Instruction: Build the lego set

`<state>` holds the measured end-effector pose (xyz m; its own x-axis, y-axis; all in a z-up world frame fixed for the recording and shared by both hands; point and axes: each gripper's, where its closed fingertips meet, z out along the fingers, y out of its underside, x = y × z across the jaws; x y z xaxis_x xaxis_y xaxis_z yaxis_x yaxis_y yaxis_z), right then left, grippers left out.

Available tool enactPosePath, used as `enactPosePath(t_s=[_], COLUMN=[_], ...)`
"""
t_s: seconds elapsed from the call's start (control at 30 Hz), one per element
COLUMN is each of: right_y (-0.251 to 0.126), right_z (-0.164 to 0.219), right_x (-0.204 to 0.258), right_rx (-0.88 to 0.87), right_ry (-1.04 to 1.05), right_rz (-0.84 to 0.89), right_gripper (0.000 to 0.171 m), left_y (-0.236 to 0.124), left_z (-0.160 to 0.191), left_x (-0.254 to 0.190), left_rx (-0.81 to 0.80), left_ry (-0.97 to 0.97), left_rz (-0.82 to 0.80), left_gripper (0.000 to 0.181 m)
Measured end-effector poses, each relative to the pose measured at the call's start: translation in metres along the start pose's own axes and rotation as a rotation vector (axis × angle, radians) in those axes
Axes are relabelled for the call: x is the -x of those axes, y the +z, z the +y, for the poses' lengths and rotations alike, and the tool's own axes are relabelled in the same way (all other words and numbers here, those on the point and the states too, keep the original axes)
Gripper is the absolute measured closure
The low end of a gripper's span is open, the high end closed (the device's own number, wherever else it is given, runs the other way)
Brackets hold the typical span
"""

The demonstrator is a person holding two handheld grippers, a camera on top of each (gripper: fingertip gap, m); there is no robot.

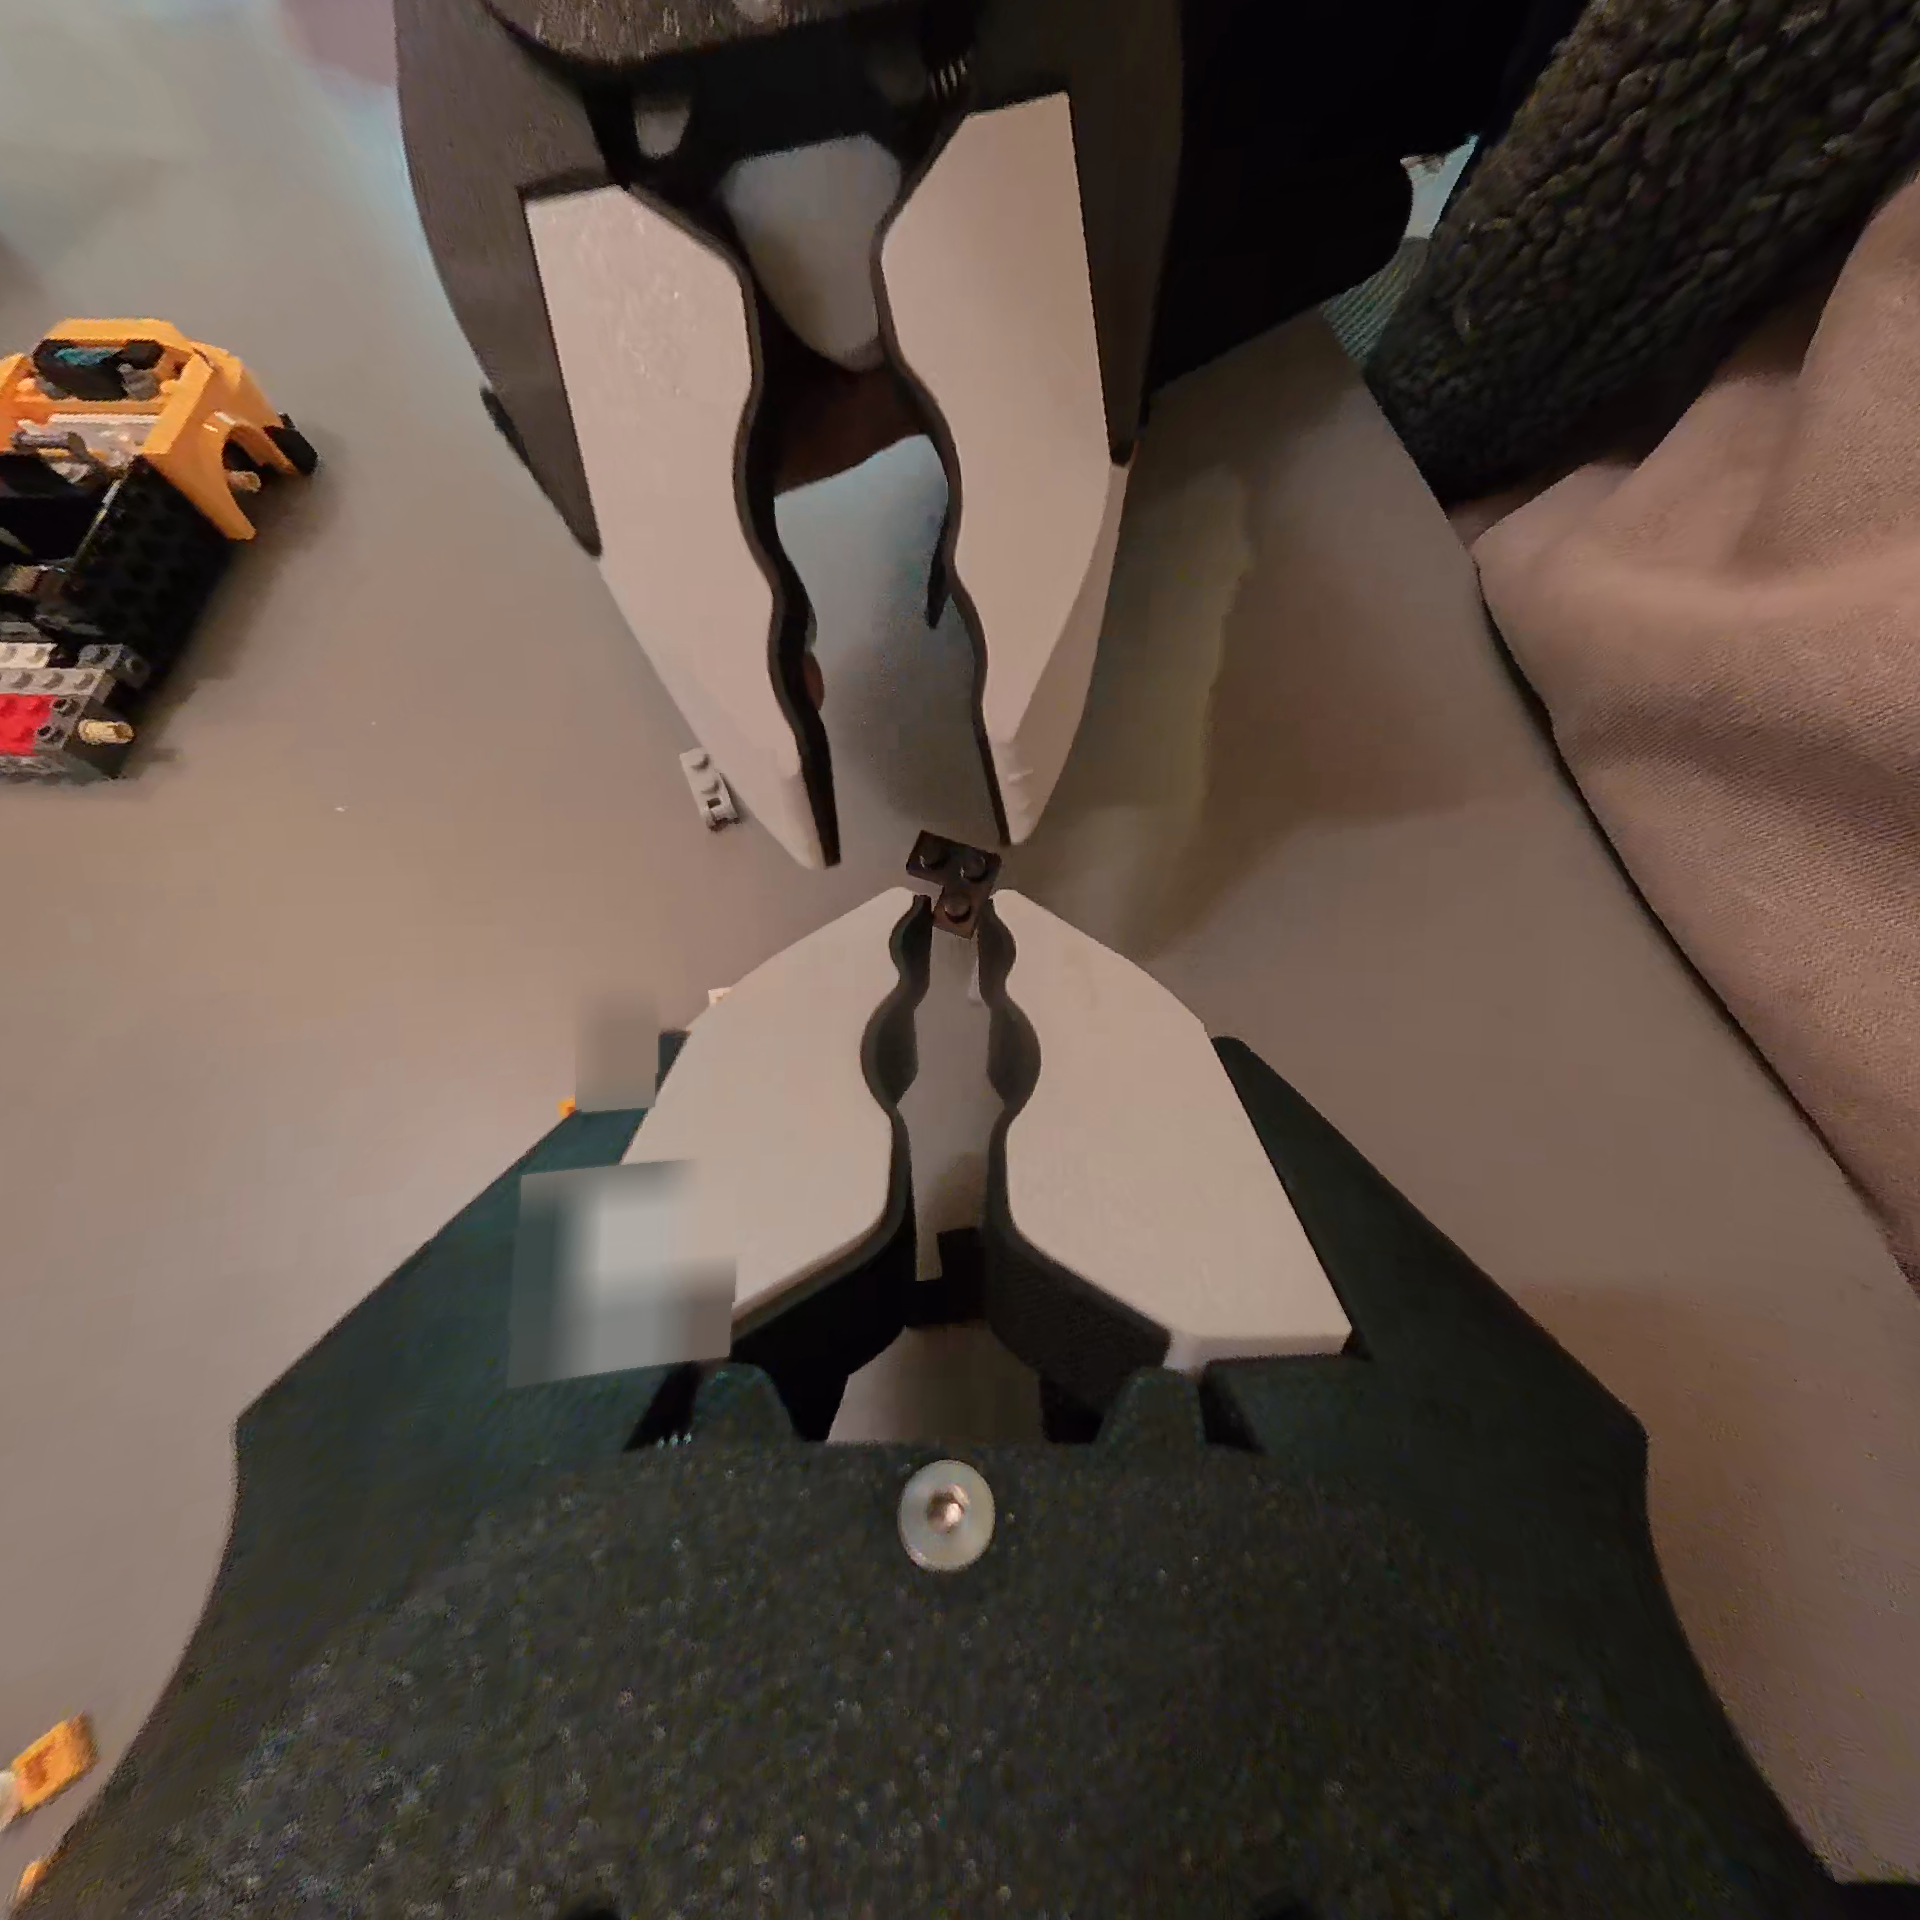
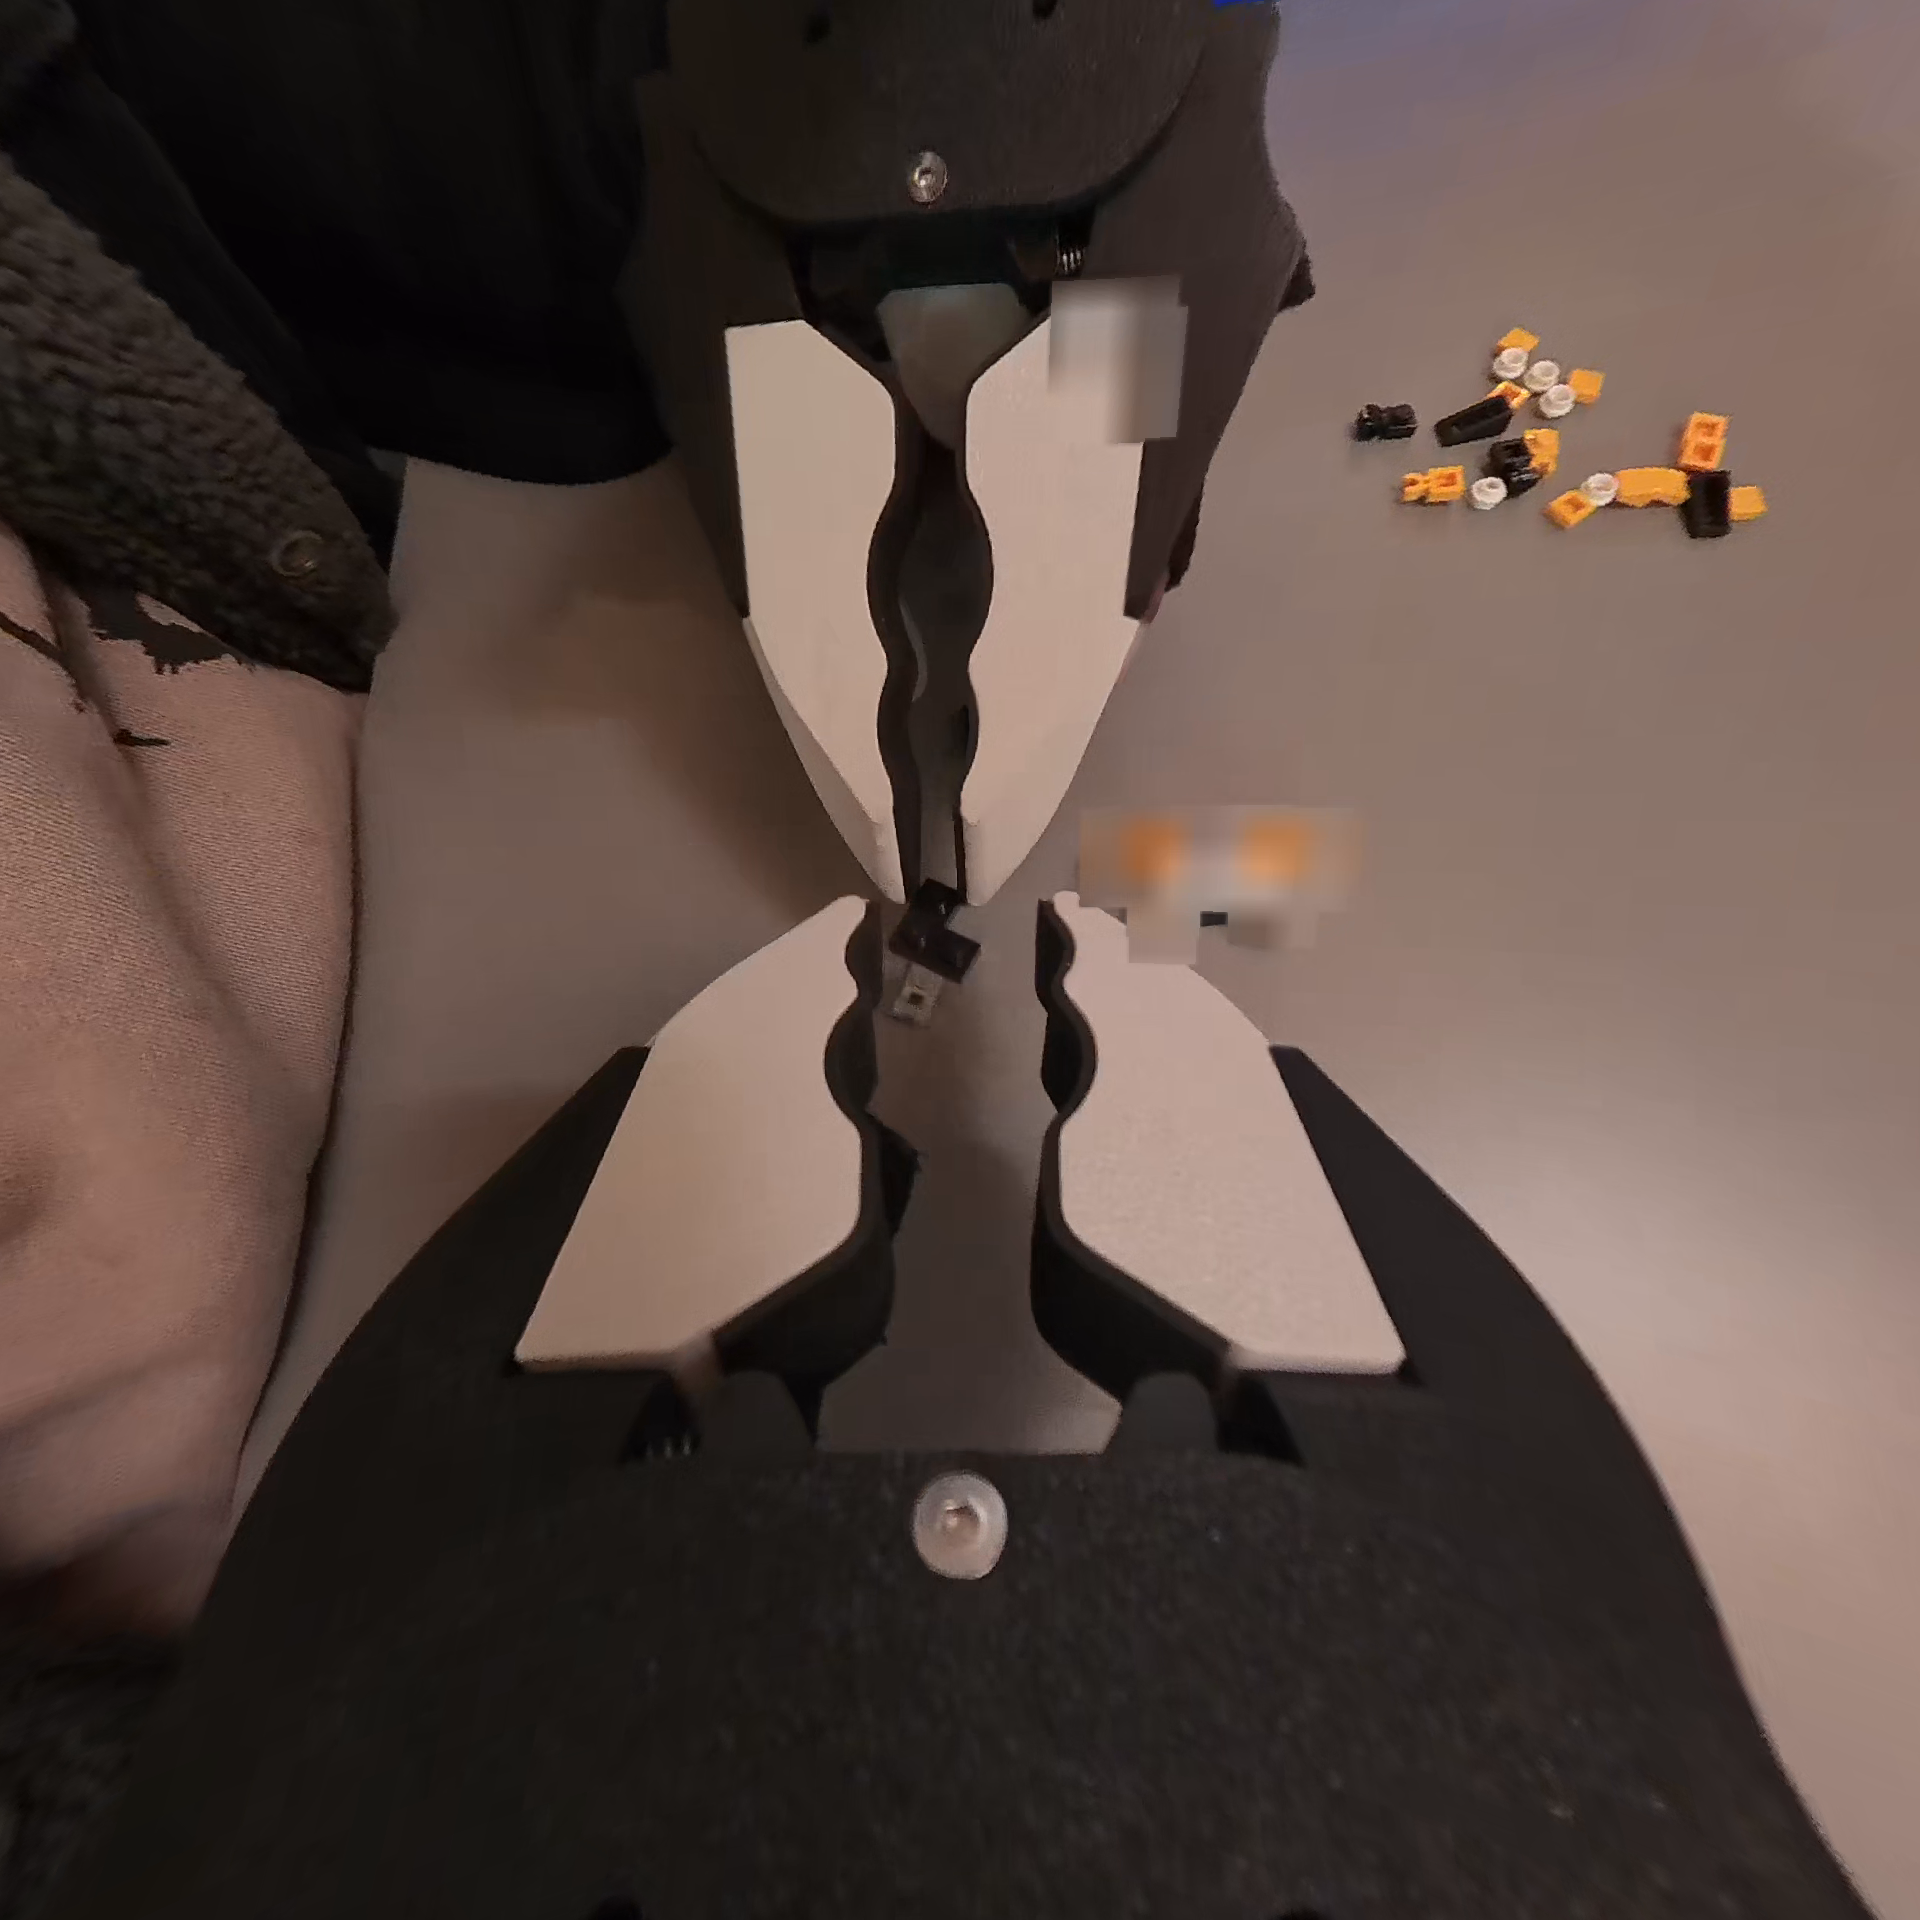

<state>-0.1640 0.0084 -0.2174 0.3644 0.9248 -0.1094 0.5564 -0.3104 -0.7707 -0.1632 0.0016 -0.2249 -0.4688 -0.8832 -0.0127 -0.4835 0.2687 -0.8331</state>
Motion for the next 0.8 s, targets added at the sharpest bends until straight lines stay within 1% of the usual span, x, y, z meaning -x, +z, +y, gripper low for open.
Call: enactPosePath(t_s=[0.2, 0.3, 0.57, 0.73, 0.8], right_y=[0.004, 0.0039, 0.0007, 0.0014, 0.0014], right_z=[0.0028, 0.004, -0.0001, 0.0002, 0.0018], right_x=[0.0025, 0.0018, 0.0037, -0.0014, -0.0024], right_rx=[-0.028, -0.041, -0.076, -0.089, -0.082], right_ry=[0.015, 0.022, 0.033, 0.053, 0.065], right_rz=[-0.039, -0.047, -0.073, -0.05, -0.05], right_gripper=[0.151, 0.152, 0.146, 0.158, 0.157], left_y=[0.0031, 0.0046, 0.0051, 0.0086, 0.0076], left_z=[-0.0018, -0.0011, -0.0008, -0.0002, -0.0017], left_x=[0.0, 0.0001, 0.0036, 0.0, 0.0007], left_rx=[-0.011, -0.014, -0.012, -0.005, -0.012], left_ry=[0.002, -0.003, 0.002, 0.01, 0.011], left_rz=[-0.002, 0.002, -0.014, -0.002, -0.007], left_gripper=[0.174, 0.174, 0.174, 0.174, 0.174])
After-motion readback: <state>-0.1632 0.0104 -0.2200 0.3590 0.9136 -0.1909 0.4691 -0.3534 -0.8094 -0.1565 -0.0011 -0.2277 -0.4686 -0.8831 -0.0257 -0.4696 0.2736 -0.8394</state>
